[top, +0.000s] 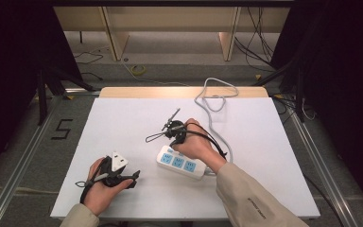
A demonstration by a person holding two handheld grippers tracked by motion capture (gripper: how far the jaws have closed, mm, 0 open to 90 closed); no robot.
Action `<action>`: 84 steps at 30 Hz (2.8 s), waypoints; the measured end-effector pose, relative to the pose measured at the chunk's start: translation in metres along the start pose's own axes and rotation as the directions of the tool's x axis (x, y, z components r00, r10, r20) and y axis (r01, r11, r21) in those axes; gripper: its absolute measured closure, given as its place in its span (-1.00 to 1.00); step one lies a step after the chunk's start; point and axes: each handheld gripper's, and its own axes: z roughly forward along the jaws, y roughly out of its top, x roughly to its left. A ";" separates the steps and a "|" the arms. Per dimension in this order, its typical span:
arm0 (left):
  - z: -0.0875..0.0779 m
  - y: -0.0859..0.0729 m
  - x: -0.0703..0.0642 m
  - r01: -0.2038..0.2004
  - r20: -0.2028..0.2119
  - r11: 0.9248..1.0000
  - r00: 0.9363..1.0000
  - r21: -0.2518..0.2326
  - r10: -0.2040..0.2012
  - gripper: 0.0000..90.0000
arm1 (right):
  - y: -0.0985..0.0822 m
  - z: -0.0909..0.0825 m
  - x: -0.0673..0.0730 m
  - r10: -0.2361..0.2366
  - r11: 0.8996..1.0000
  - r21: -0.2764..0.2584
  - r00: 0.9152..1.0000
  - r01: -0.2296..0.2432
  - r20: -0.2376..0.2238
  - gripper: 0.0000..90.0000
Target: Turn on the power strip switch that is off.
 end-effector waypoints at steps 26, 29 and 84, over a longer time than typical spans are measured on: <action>0.000 -0.001 0.001 0.011 -0.009 1.000 1.000 -0.003 -0.011 -0.52 | -0.050 -0.022 -0.019 0.053 0.997 -0.057 0.999 -0.052 0.007 0.92; 0.000 -0.001 0.000 0.010 -0.009 1.000 1.000 -0.002 -0.010 -0.52 | -0.055 -0.024 -0.020 0.058 0.996 -0.061 0.998 -0.058 0.011 0.90; 0.000 -0.001 0.000 0.018 -0.009 1.000 1.000 -0.002 -0.018 -0.51 | -0.151 -0.059 -0.046 0.212 0.964 -0.173 0.976 -0.201 0.048 0.47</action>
